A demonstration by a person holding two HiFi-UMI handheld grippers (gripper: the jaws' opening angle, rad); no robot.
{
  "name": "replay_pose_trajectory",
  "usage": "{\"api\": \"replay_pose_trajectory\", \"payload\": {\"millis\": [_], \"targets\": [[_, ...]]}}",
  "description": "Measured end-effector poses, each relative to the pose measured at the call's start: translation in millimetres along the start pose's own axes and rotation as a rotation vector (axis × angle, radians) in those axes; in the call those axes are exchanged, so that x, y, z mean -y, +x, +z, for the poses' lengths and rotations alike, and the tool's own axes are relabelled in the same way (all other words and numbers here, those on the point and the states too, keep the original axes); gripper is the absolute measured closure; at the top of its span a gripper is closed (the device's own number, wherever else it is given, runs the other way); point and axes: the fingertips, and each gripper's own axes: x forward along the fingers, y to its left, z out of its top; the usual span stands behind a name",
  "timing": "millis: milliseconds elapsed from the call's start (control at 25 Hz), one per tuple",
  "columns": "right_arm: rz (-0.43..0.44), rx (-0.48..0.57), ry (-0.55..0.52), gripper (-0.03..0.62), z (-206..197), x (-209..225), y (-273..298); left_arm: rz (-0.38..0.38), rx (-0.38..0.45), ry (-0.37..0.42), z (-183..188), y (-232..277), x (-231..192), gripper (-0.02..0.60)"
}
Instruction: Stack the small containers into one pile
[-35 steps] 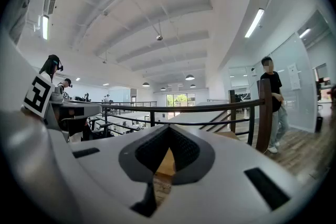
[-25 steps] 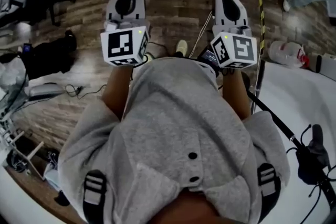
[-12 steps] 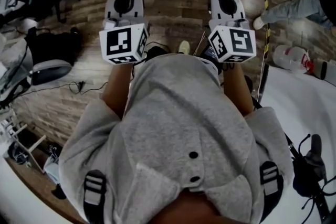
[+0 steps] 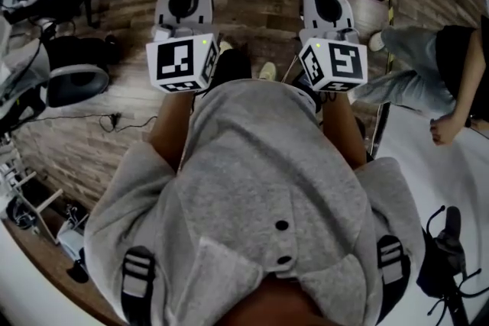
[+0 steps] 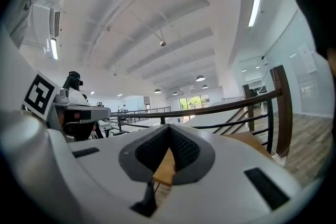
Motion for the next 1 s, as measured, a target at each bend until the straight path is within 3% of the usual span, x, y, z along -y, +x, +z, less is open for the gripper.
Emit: {"api": "replay_pose_trajectory", "payload": {"millis": [1000], "targets": [[-0.086,0.002,-0.004,0.585,-9.7,42.1,30.4,-0.078,0.032,-0.011,-13.0,48.9,9.5,0.569]]}}
